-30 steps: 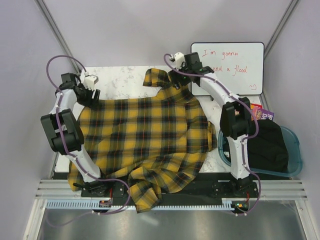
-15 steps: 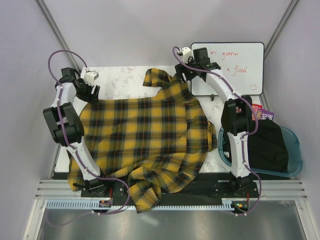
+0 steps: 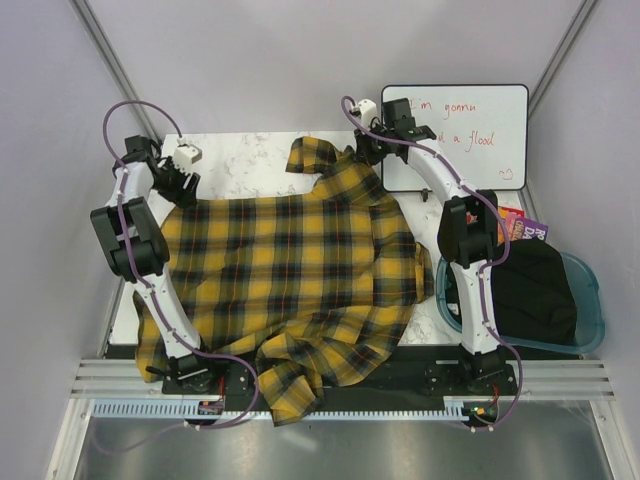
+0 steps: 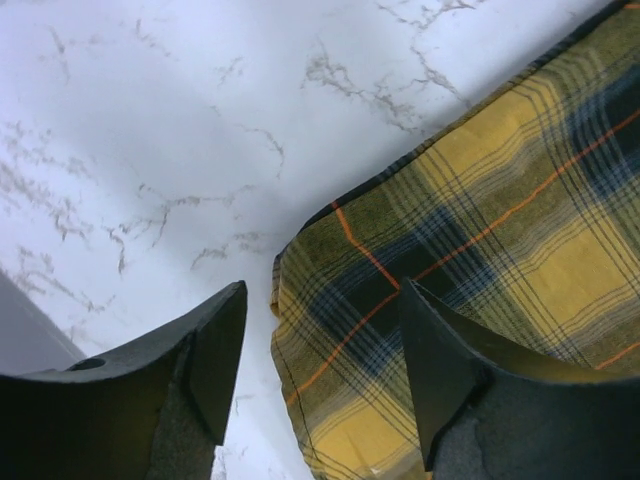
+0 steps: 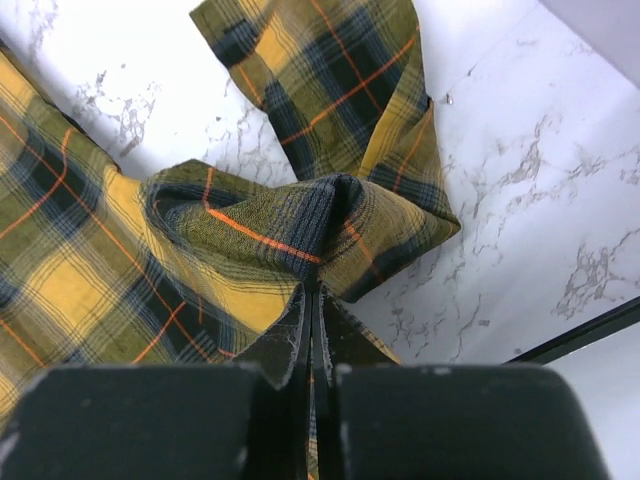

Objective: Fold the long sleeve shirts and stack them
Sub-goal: Flatten the shirt out, then fold the shirt

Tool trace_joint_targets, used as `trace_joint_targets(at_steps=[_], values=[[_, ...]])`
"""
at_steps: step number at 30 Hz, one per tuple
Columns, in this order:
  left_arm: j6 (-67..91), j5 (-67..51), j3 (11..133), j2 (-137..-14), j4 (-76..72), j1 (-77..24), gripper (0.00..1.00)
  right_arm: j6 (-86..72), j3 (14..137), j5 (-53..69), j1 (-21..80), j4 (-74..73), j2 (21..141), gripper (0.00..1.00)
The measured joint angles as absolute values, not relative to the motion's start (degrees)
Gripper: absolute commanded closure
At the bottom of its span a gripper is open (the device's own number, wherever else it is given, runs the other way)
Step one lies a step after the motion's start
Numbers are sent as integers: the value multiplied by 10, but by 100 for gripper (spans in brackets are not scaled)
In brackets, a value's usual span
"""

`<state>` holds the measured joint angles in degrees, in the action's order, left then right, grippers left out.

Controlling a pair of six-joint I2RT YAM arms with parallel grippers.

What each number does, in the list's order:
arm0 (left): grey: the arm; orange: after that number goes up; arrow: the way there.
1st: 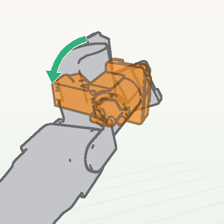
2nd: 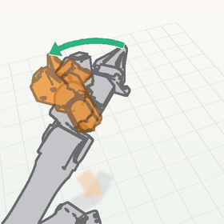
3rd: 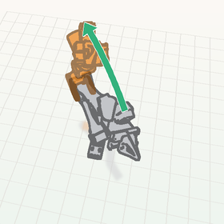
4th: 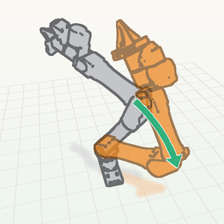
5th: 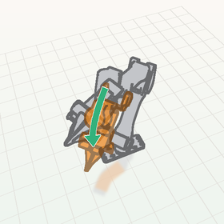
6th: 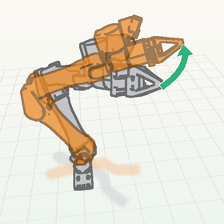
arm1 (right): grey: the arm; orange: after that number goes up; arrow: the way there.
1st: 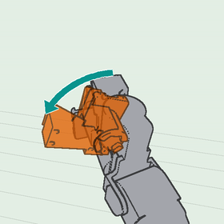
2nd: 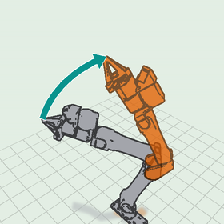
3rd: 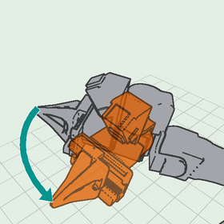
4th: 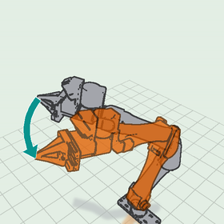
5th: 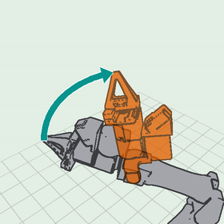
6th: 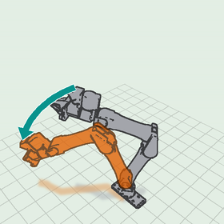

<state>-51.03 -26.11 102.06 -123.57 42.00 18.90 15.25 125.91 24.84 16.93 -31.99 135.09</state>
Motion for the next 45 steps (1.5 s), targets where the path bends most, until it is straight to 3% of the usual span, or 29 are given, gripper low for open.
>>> trace_joint_targets(at_steps=[13,19,23,26,39,45], values=[[-641,-293,1073,-1295,455,189,46,135,1284,239,170,-297,1357,100],[-662,-291,1082,-1320,461,189,70,124,1289,209,174,-267,1372,100],[-667,-291,1098,-1328,464,189,92,112,1300,178,179,-238,1391,100],[-664,-291,1125,-1339,464,189,98,100,1314,157,184,-216,1407,100],[-564,-300,1117,-1327,317,199,98,60,1349,90,188,-85,1430,100],[-564,-314,1041,-1276,278,212,98,73,1221,112,189,-78,1342,100]])
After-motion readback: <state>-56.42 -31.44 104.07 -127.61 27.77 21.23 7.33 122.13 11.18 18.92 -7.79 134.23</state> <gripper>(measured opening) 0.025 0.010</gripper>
